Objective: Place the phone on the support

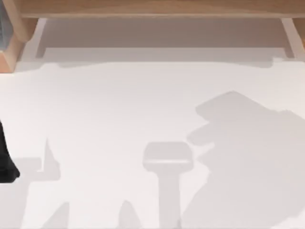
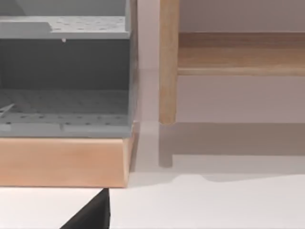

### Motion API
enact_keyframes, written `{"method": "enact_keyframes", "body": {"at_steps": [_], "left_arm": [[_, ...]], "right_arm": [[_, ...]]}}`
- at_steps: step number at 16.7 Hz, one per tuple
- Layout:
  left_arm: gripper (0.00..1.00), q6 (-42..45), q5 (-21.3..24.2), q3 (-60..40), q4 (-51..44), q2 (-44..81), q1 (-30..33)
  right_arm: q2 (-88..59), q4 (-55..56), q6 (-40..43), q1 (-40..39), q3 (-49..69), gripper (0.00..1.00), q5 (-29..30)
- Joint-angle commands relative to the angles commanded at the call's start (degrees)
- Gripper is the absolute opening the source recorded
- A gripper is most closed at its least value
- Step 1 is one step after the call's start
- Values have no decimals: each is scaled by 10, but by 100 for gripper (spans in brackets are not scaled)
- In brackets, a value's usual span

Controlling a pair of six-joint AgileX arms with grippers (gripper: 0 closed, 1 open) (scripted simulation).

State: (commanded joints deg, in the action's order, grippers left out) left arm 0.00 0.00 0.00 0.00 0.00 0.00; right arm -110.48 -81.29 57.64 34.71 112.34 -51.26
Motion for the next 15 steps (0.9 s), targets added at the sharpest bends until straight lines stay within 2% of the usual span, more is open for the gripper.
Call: {"method": "enact_keyframes", "body": {"at_steps": [5, 9, 12, 15], "left_arm": [[100, 0, 0, 0, 0, 0, 0], [100, 0, 0, 0, 0, 0, 0], [100, 0, 0, 0, 0, 0, 0], [100, 0, 0, 0, 0, 0, 0]], "right_arm": [[25, 0, 267, 198, -132, 0, -85], [20, 2, 433, 308, -229, 0, -119], [14, 3, 501, 352, -278, 0, -129], [12, 4, 520, 364, -292, 0, -131]]}}
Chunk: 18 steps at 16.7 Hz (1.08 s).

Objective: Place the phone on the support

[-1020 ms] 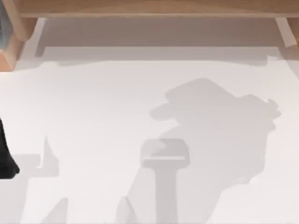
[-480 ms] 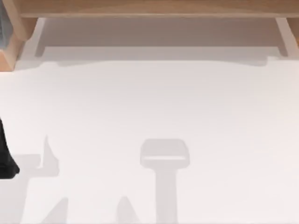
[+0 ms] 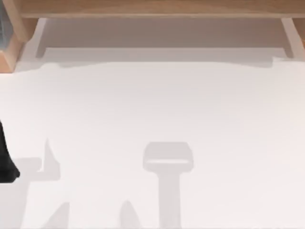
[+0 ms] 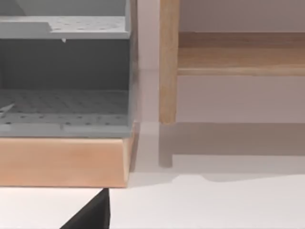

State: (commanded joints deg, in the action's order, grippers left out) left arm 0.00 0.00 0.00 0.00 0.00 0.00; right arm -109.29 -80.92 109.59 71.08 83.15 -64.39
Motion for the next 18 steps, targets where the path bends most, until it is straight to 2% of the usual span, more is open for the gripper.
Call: {"method": "enact_keyframes", "body": {"at_steps": [5, 9, 14, 18], "left_arm": [[100, 0, 0, 0, 0, 0, 0], [100, 0, 0, 0, 0, 0, 0], [100, 0, 0, 0, 0, 0, 0], [100, 0, 0, 0, 0, 0, 0]], "right_arm": [[3, -2, -3, -2, 1, 0, 2], [52, -4, -56, 14, -21, 0, 20], [89, 108, -150, -7, -60, 0, 8], [54, 203, -184, -60, -87, 0, -10]]}}
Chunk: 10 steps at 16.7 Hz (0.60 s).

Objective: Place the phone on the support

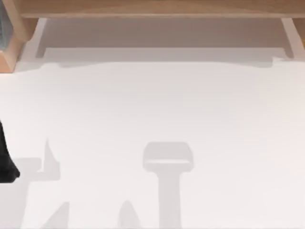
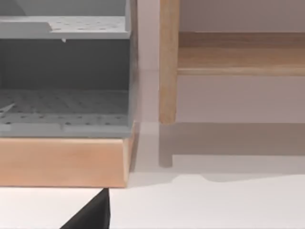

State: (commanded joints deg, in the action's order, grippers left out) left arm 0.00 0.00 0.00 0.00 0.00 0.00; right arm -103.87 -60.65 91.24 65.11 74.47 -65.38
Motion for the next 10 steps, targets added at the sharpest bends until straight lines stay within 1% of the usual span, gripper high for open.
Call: {"method": "enact_keyframes", "body": {"at_steps": [2, 6, 10], "left_arm": [[100, 0, 0, 0, 0, 0, 0], [100, 0, 0, 0, 0, 0, 0], [100, 0, 0, 0, 0, 0, 0]], "right_arm": [[-15, 21, -2, -16, -6, 0, -2], [-17, 22, -3, -18, -7, 0, -2], [-17, 22, -3, -18, -7, 30, -2]]}}
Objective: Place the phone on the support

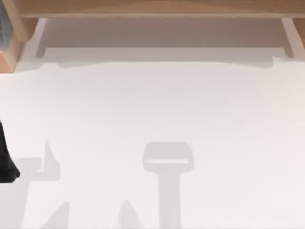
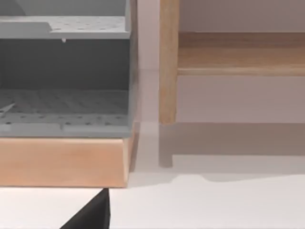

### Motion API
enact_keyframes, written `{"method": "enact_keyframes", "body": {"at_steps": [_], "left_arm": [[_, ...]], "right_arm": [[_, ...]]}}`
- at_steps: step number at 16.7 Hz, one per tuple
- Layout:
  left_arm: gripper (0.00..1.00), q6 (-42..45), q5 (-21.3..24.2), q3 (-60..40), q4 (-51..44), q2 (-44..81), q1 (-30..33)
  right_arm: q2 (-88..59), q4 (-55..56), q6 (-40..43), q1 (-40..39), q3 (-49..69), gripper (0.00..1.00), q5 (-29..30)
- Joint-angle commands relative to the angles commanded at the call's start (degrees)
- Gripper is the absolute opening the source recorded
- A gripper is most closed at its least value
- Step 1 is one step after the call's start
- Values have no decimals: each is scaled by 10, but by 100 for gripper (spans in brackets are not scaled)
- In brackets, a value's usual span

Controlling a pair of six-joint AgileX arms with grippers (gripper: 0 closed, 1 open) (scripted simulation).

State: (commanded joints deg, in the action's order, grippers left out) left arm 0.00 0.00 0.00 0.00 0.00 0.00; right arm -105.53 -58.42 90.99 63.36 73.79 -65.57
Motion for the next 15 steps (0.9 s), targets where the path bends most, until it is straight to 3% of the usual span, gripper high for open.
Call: {"method": "enact_keyframes", "body": {"at_steps": [9, 15], "left_arm": [[100, 0, 0, 0, 0, 0, 0], [100, 0, 0, 0, 0, 0, 0]], "right_arm": [[0, 0, 0, 0, 0, 98, 0], [0, 0, 0, 0, 0, 100, 0]]}}
